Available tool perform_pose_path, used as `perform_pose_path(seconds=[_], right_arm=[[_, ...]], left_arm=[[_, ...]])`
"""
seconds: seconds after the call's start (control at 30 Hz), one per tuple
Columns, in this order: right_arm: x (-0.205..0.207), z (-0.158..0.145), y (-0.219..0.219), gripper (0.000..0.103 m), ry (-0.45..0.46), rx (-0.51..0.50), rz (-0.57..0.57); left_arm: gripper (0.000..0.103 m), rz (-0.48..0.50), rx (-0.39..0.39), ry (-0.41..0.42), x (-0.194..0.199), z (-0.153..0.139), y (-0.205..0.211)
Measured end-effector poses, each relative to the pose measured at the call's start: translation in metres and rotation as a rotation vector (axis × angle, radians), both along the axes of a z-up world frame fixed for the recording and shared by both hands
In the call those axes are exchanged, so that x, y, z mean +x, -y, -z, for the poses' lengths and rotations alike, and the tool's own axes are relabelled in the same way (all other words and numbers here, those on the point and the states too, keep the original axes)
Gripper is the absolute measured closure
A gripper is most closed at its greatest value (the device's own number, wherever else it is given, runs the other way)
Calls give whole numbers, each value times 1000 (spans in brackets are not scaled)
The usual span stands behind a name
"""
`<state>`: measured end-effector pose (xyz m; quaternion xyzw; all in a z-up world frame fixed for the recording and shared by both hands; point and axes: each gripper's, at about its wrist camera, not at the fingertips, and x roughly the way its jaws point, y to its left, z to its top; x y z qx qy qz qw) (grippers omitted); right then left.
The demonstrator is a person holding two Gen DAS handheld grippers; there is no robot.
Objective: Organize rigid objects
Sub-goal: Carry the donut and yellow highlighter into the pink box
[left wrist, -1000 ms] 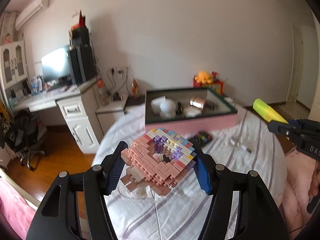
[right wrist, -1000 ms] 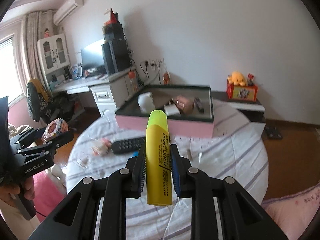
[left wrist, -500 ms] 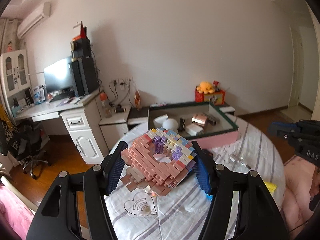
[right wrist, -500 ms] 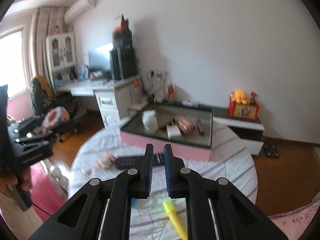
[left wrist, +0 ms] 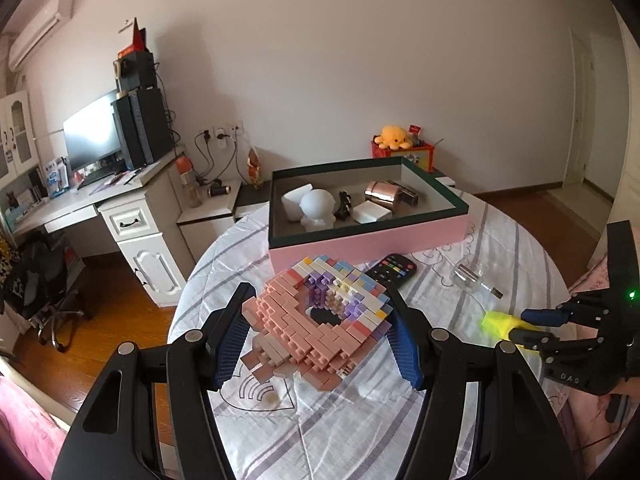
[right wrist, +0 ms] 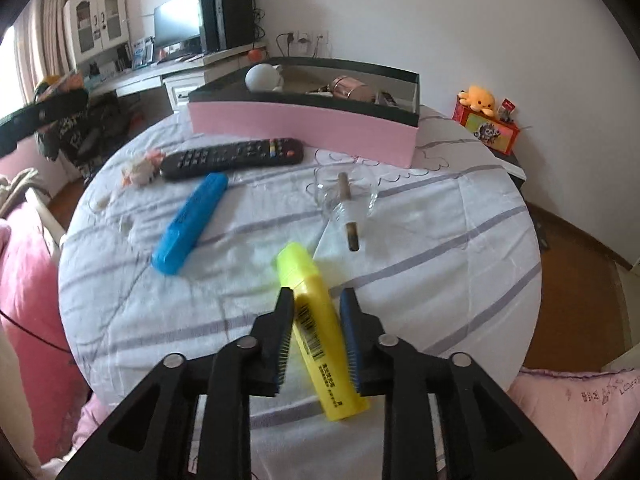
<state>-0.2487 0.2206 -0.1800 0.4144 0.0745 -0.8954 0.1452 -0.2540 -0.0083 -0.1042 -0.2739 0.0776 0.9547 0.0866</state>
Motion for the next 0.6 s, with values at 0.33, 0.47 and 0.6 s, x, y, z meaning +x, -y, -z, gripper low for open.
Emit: perform_pose_path(seconds=[0.33, 0.47, 0.6], right_arm=[[3, 4, 7, 79, 3, -63, -19], [1, -13, 11, 79, -40, -93, -33], [-10, -39, 15, 79, -91, -118, -44]], left_arm=[[39, 12, -21, 35, -5, 9, -4], [39, 11, -13, 37, -10, 8, -2], [39, 13, -19, 13, -17, -3, -2]])
